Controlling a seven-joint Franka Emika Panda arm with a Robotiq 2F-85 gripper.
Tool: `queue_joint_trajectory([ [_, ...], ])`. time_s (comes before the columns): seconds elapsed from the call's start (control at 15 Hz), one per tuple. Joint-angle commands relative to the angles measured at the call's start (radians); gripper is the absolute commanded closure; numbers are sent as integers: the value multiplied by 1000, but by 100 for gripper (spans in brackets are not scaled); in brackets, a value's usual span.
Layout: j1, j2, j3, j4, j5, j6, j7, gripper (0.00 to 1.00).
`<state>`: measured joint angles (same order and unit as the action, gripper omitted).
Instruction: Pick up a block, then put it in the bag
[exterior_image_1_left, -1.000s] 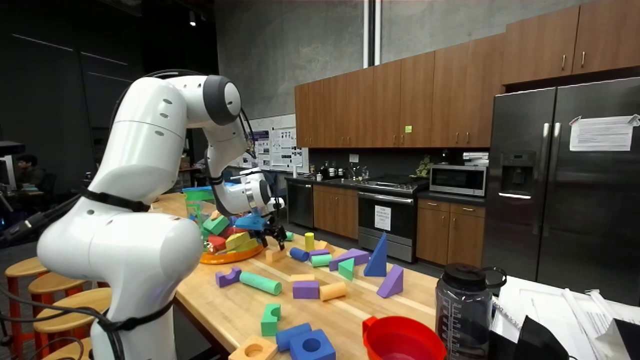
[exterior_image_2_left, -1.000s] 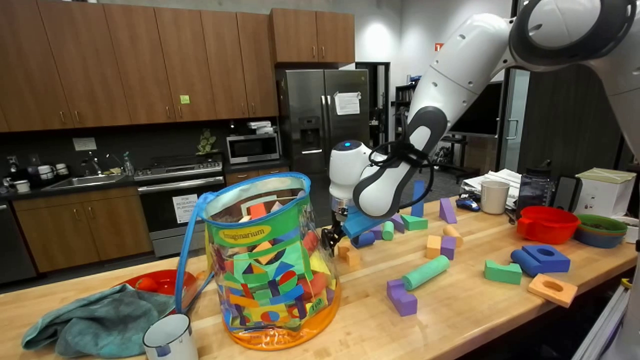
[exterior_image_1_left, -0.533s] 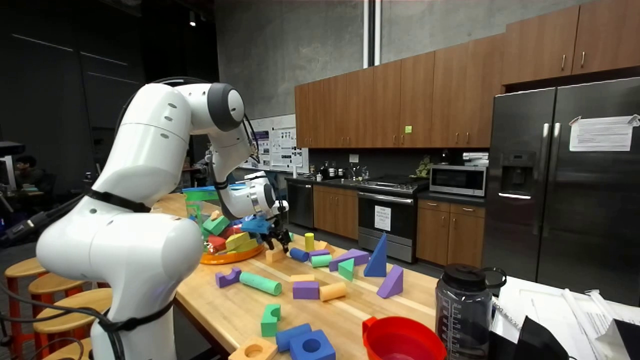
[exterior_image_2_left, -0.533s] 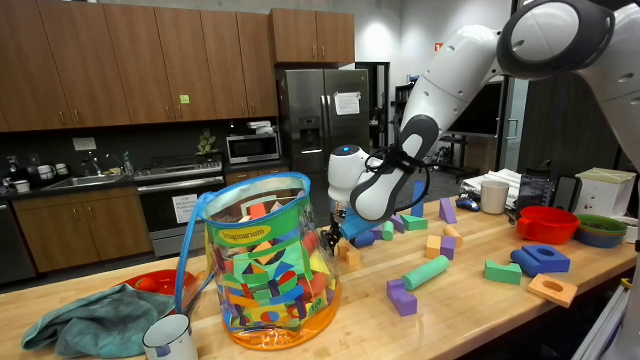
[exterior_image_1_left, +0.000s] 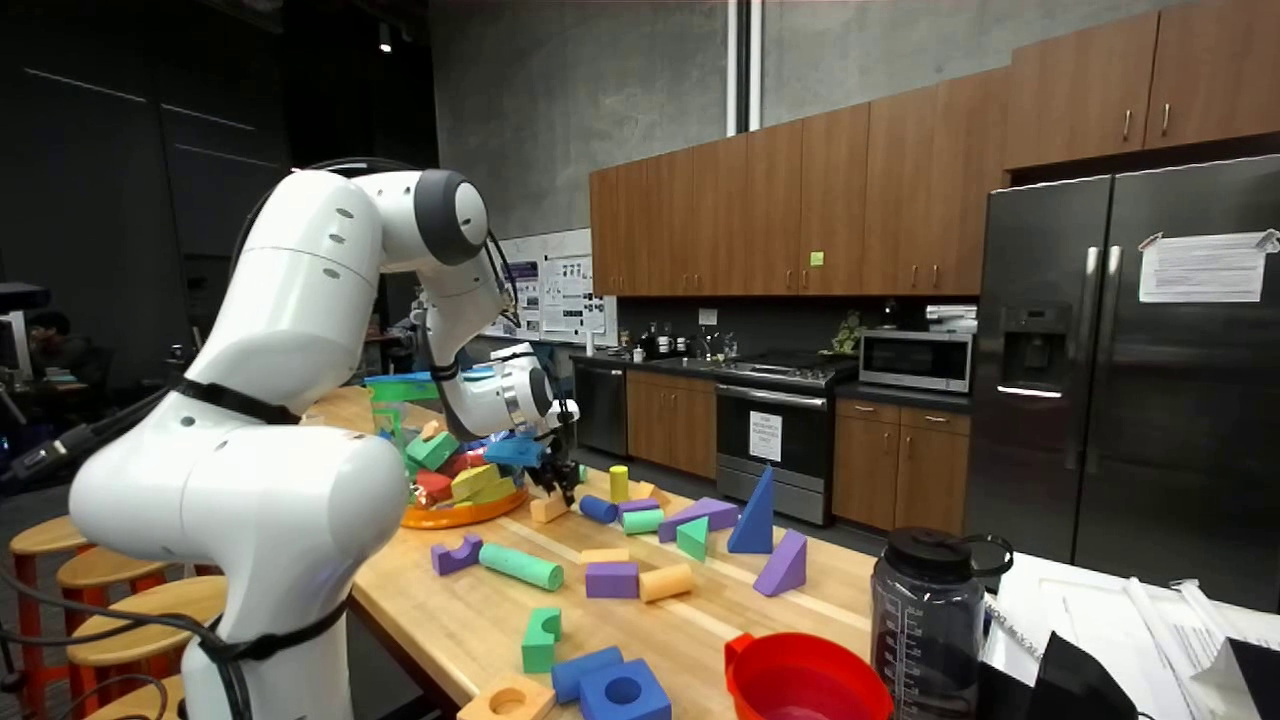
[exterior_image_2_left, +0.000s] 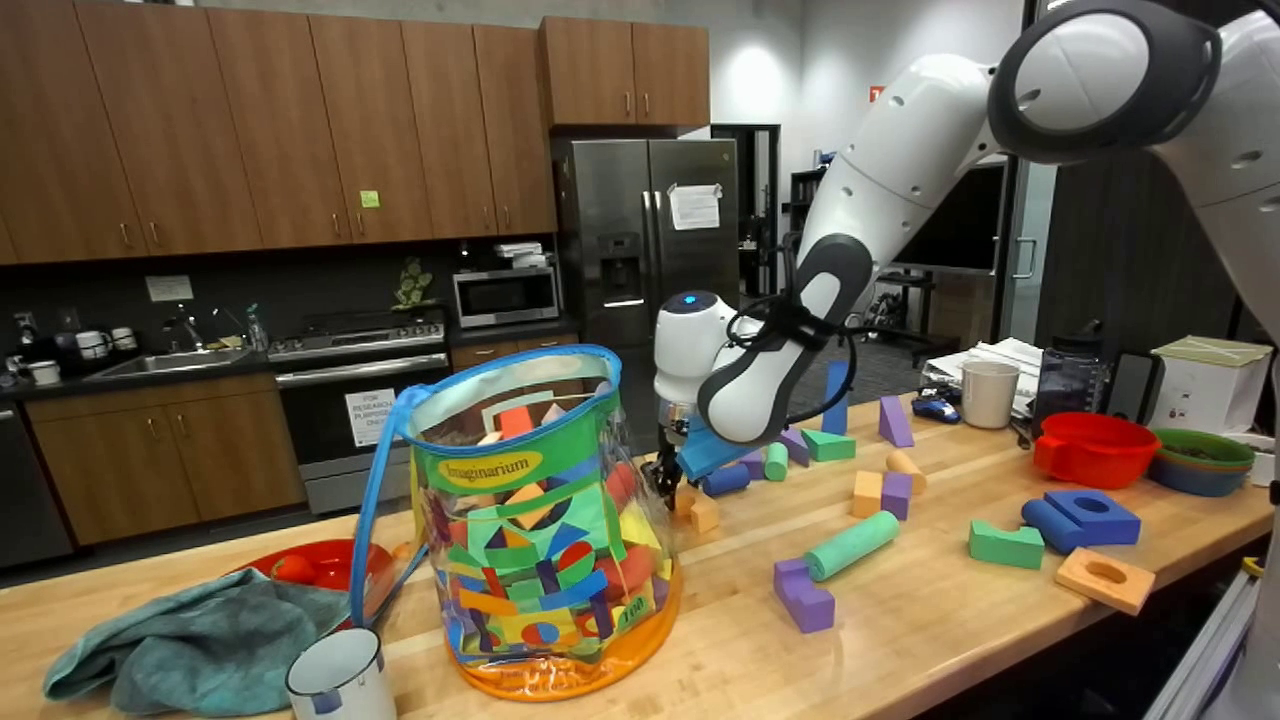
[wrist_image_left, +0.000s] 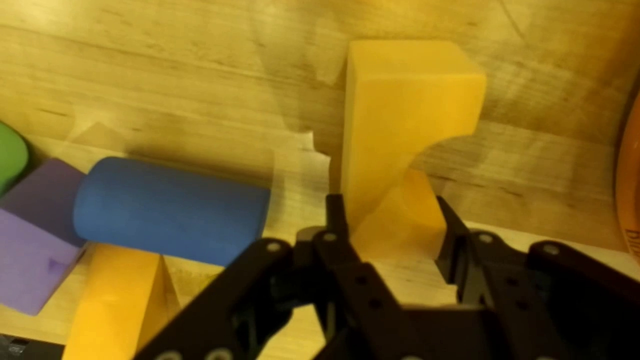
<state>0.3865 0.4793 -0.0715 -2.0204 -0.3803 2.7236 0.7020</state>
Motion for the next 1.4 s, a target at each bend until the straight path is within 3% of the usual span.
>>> queue_joint_trajectory([
  [0.0,24,3,-38,4,-11,4,7,83],
  [0.33,49,-44,-62,12,-43,-82,-17,83],
  [0.8,47,-167,31,84,-50,-328,-58,83],
  [1.33,20,-305,135,140,-72,-280,-48,83],
])
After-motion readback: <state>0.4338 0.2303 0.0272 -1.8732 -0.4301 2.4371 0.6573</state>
